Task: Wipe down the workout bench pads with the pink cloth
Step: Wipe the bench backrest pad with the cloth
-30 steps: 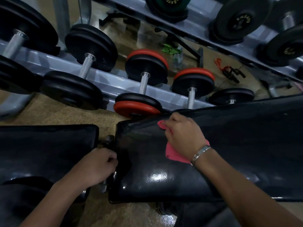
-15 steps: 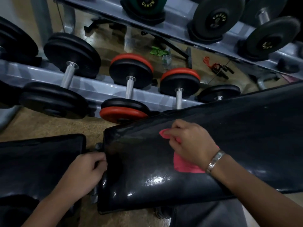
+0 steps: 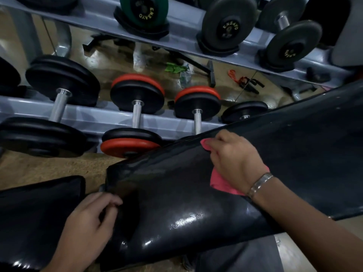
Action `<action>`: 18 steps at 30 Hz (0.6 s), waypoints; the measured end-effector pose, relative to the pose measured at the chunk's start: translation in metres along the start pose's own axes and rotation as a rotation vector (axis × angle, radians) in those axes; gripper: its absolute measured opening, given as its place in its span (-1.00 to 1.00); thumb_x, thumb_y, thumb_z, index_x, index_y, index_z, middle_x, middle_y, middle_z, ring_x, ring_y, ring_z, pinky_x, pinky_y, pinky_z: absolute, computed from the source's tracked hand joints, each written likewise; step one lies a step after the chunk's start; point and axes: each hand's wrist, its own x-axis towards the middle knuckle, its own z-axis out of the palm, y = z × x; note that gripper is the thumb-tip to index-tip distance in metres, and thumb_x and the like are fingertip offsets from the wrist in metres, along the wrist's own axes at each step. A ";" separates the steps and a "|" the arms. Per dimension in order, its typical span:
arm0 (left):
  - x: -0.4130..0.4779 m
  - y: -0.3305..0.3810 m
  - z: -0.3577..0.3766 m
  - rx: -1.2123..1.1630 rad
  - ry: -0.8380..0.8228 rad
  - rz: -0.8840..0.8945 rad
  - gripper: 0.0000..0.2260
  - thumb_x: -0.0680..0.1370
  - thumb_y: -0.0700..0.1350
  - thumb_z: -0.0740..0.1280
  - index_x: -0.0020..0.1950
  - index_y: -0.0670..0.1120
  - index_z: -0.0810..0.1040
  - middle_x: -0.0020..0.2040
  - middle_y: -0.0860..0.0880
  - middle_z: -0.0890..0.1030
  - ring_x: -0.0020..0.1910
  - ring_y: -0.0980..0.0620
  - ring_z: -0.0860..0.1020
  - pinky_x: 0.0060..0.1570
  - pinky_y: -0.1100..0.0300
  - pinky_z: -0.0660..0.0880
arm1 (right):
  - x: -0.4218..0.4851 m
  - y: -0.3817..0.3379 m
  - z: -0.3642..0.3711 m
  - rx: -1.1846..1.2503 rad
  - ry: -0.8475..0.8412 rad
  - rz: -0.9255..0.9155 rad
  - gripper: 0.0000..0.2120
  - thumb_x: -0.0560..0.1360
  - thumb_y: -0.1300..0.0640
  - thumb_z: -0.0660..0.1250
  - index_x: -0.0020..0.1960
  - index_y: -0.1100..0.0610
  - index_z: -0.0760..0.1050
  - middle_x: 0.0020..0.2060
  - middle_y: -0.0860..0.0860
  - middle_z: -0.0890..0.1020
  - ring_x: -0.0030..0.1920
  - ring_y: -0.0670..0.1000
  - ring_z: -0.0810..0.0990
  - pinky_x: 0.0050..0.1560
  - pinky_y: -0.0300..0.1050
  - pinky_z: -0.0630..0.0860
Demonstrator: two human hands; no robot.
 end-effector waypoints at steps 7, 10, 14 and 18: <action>0.011 0.061 0.057 0.001 0.055 0.449 -0.75 0.57 -0.11 0.29 0.12 -0.09 0.72 0.14 0.05 0.66 0.16 0.01 0.62 0.20 0.01 0.54 | 0.003 0.031 -0.025 -0.013 -0.035 -0.004 -0.70 0.42 0.01 0.20 -0.02 -0.11 0.69 -0.22 -0.03 0.58 -0.22 0.14 0.61 -0.18 0.02 0.55; 0.024 0.096 0.080 -0.022 0.057 0.531 -0.73 0.59 -0.13 0.29 0.20 -0.10 0.70 0.22 0.02 0.65 0.23 -0.01 0.60 0.29 0.03 0.50 | -0.005 0.036 -0.024 -0.082 -0.051 0.011 -0.73 0.46 0.06 0.24 0.06 -0.05 0.65 -0.17 -0.02 0.56 -0.19 0.13 0.58 -0.16 0.04 0.53; 0.043 0.141 0.103 -0.052 0.038 0.627 -0.73 0.59 -0.17 0.29 0.23 -0.13 0.68 0.25 -0.02 0.64 0.27 -0.04 0.57 0.32 0.06 0.47 | -0.007 0.051 -0.036 -0.045 -0.076 -0.049 -0.69 0.43 0.00 0.17 -0.02 -0.14 0.68 -0.20 -0.07 0.57 -0.19 0.08 0.58 -0.15 0.00 0.52; 0.057 0.172 0.117 -0.051 0.047 0.698 -0.74 0.58 -0.20 0.29 0.22 -0.16 0.67 0.23 -0.06 0.64 0.26 -0.05 0.57 0.30 0.05 0.48 | -0.001 0.069 -0.043 -0.159 -0.002 0.085 -0.64 0.45 0.00 0.11 0.04 -0.02 0.65 -0.14 0.00 0.53 -0.17 0.13 0.55 -0.18 0.01 0.48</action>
